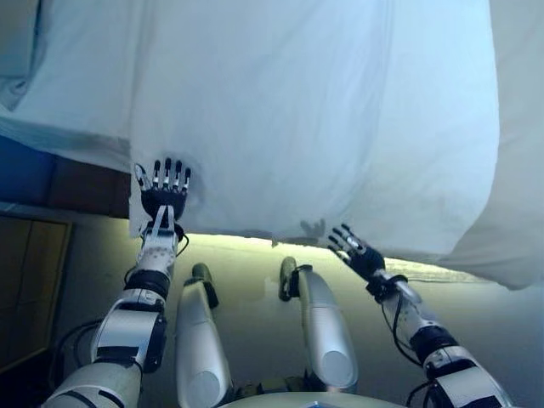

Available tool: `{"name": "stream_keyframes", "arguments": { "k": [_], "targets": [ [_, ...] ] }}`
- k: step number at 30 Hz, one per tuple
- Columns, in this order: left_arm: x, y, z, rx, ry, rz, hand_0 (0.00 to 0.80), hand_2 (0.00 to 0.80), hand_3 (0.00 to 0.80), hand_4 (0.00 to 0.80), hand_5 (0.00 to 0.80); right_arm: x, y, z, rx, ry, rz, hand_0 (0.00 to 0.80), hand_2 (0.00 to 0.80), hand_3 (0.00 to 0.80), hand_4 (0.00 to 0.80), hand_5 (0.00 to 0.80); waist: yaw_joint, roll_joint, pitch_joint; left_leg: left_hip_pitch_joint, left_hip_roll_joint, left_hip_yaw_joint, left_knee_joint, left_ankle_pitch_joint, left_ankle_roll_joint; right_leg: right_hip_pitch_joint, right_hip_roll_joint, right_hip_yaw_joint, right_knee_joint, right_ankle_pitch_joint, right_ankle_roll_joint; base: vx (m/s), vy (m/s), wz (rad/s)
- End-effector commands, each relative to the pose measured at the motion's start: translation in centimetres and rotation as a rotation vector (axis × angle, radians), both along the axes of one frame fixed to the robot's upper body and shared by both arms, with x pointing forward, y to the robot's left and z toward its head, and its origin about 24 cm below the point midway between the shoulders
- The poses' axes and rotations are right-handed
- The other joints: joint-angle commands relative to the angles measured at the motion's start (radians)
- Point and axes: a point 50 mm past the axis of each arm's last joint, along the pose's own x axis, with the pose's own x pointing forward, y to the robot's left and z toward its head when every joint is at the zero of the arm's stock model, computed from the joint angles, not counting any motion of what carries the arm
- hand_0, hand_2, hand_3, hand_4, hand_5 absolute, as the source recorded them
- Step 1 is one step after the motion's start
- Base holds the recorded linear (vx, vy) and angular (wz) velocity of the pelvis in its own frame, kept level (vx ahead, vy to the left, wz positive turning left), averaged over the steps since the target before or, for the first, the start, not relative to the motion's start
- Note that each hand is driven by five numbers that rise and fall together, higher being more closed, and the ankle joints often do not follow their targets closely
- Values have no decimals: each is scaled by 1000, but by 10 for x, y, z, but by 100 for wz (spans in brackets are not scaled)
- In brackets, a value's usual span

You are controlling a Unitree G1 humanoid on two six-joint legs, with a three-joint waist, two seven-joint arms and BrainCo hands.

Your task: Make the bed neatly

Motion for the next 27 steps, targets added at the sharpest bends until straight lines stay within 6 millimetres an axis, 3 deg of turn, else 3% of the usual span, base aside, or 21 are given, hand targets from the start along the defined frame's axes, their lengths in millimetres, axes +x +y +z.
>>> {"name": "stream_keyframes", "arguments": {
  "k": [1, 4, 8, 17, 22, 27],
  "targets": [
    [12, 2, 30, -4, -55, 54, 0, 0, 0, 0, 0, 27, 10, 42, 13, -116, 2, 0, 0, 0, 0, 0, 18, 15, -13, -32, -28, 11, 86, -94, 42, -25, -13, -22, 17, 11, 20, -48, 24, 6],
    [17, 8, 40, -11, -34, 90, 0, 0, 0, 0, 0, 43, 10, 63, -32, -137, -15, 0, 0, 0, 0, 0, 30, 32, -1, -82, -34, 1, 134, -105, 46, -78, -20, -20, 71, -3, 17, -52, 37, 7],
    [17, 20, 43, -20, 18, 120, 0, 0, 0, 0, 0, 51, 6, 78, -70, -154, -25, 0, 0, 0, 0, 0, 33, 51, 5, -141, -40, -9, 187, -117, 51, -140, -23, -13, 131, -20, 13, -38, 61, 4],
    [9, 41, 29, -100, 134, 190, 0, 0, 0, 0, 0, 48, -6, 74, -104, -126, -36, 0, 0, 0, 0, 0, 32, 59, 11, -226, -50, -24, 265, -142, 59, -226, -21, -4, 205, -42, 8, -18, 37, 3],
    [5, 38, 13, -155, 208, 178, 0, 0, 0, 0, 0, 47, -5, 74, -101, -139, -29, 0, 0, 0, 0, 0, 37, 50, 14, -247, -51, -29, 281, -144, 58, -243, -17, -7, 217, -42, 7, 0, 0, 0],
    [6, 37, 10, -180, 255, 167, 0, 0, 0, 0, 0, 50, 0, 85, -84, -170, -25, 0, 0, 0, 0, 0, 43, 38, 17, -265, -48, -32, 291, -144, 58, -255, -14, -12, 224, -42, 4, -28, -28, 0]
  ]
}}
